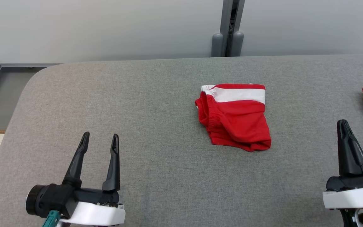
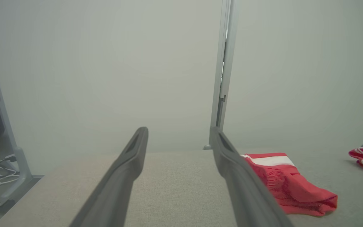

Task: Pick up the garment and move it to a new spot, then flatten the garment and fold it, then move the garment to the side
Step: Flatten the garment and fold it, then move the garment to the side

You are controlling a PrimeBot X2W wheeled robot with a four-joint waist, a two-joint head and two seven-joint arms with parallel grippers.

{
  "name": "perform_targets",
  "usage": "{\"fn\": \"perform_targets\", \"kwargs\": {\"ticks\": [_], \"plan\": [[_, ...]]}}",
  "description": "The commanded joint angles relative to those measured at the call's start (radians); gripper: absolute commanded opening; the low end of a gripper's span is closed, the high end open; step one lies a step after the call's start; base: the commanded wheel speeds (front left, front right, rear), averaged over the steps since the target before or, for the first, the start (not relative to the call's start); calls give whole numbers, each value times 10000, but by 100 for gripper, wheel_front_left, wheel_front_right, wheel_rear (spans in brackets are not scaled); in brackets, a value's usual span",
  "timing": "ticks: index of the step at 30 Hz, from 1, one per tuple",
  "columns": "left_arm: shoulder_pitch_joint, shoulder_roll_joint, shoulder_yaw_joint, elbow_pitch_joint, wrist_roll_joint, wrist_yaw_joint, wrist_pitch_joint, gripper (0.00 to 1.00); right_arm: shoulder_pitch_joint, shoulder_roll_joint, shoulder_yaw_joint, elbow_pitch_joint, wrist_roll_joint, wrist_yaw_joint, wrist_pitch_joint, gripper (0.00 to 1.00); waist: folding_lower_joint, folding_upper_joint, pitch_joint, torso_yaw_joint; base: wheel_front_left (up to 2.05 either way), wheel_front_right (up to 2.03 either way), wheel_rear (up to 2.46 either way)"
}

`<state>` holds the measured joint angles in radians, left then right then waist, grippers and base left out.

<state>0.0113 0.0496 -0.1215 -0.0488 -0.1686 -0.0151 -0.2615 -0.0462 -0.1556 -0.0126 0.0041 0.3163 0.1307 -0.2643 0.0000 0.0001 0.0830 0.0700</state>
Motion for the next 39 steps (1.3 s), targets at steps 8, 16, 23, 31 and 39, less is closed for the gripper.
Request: {"fn": "perform_targets", "kwargs": {"ticks": [8, 16, 23, 31, 39], "plan": [[188, 30, 304, -21, -203, -125, -25, 100, 144, 23, 169, 290, 159, 0, -3, 100, 0, -1, -6, -154, 0, 0, 0], [189, 32, 192, -8, -83, -233, -25, 100, 231, -9, -30, 565, 93, 0, -3, 100, 0, -1, -25, -63, 0, 0, 0], [119, 32, 17, 57, -112, -289, -25, 100, -84, -365, 537, 1442, 1338, 0, -3, 100, 0, -1, 166, 71, 0, 0, 0], [-354, 30, -147, 42, -87, -380, -25, 100, -2109, -1921, 1890, 3283, 4563, 0, 2492, 100, 0, -1, 1044, 415, 0, 0, 0], [-778, 32, -448, 186, -174, -444, -25, 100, -3751, -2969, 2648, 3990, 7758, 0, 4907, 100, 0, -1, 1786, 1005, 0, 0, 0]]}}
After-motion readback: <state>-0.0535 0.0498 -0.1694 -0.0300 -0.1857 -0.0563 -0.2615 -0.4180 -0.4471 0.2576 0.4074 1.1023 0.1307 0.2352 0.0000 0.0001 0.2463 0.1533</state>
